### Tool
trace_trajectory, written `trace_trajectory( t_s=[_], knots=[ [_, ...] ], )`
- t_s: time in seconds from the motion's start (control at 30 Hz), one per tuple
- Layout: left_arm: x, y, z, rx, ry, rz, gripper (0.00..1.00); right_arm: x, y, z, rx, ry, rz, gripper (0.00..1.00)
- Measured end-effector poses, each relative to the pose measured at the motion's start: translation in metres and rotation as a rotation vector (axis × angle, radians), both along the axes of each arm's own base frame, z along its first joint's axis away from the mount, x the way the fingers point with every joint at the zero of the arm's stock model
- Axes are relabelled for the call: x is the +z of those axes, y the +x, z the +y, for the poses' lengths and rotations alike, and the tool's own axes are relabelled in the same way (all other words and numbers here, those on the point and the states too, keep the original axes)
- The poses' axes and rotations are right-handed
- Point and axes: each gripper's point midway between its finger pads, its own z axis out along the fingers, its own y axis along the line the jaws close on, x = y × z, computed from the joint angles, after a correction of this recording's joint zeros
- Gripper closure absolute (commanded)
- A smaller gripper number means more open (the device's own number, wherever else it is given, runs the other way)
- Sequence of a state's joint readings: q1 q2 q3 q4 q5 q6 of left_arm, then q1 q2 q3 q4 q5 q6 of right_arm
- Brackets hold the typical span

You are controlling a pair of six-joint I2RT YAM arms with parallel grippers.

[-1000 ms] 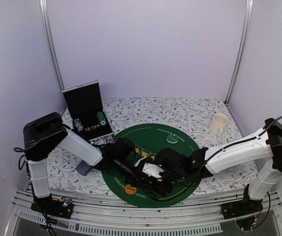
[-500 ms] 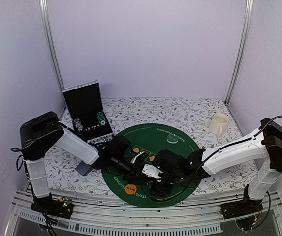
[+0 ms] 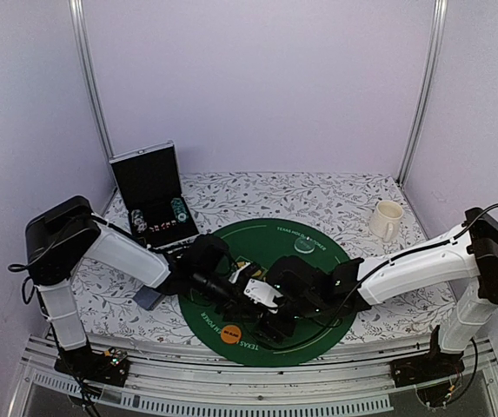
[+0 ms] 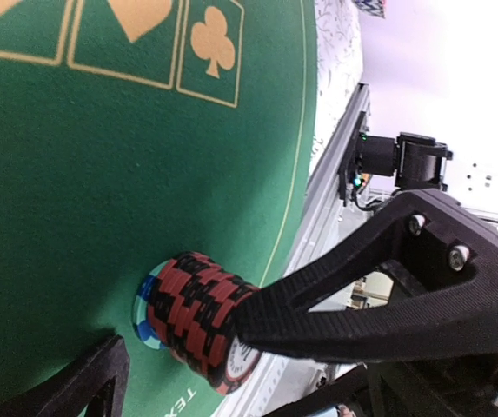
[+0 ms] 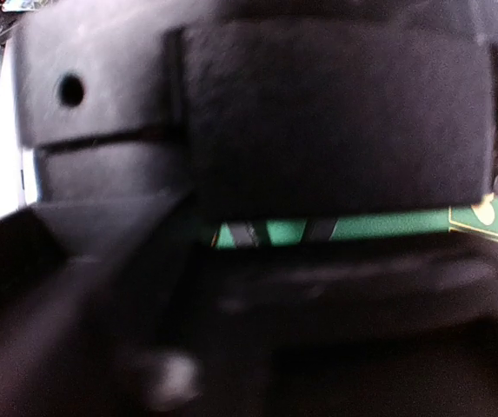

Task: Distribute texas hold em gaming equipment
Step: Place the poker chips pile at the big blind area.

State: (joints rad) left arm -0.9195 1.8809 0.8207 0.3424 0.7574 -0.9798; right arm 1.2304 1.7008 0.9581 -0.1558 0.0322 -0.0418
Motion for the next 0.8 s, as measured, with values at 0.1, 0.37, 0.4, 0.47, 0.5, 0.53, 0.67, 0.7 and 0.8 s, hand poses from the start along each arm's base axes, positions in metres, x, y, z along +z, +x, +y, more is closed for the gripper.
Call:
trace_trajectory(
  t_s=[0.1, 0.37, 0.4, 0.47, 0.5, 0.53, 0.67, 0.7, 0.8],
  knots=[
    [0.002, 0.006, 0.001, 0.015, 0.03, -0.032, 0.02, 0.001, -0.001, -0.002, 0.001, -0.005, 0.001, 0.15],
    [0.006, 0.03, 0.018, 0.078, 0.112, -0.123, 0.02, 0.037, -0.004, -0.013, 0.011, 0.044, -0.026, 0.13],
    [0.009, 0.035, 0.023, 0.091, 0.126, -0.143, 0.02, 0.047, -0.005, -0.016, 0.013, 0.067, -0.037, 0.13],
    [0.016, 0.048, 0.03, 0.122, 0.155, -0.198, 0.02, 0.067, -0.007, -0.021, 0.015, 0.113, -0.056, 0.11],
    [0.023, 0.055, 0.033, 0.14, 0.172, -0.24, 0.02, 0.079, -0.007, -0.024, 0.013, 0.141, -0.067, 0.09],
    [0.031, 0.061, 0.036, 0.156, 0.181, -0.277, 0.02, 0.091, -0.008, -0.027, 0.011, 0.17, -0.077, 0.06],
    [0.081, 0.102, 0.055, 0.262, 0.28, -0.551, 0.02, 0.135, -0.001, -0.045, -0.019, 0.286, -0.12, 0.01],
    [0.1, 0.114, 0.061, 0.299, 0.303, -0.627, 0.02, 0.144, 0.002, -0.051, -0.033, 0.312, -0.129, 0.01],
    [0.15, 0.145, 0.083, 0.429, 0.38, -0.81, 0.02, 0.167, 0.02, -0.071, -0.101, 0.389, -0.148, 0.01]
  ],
)
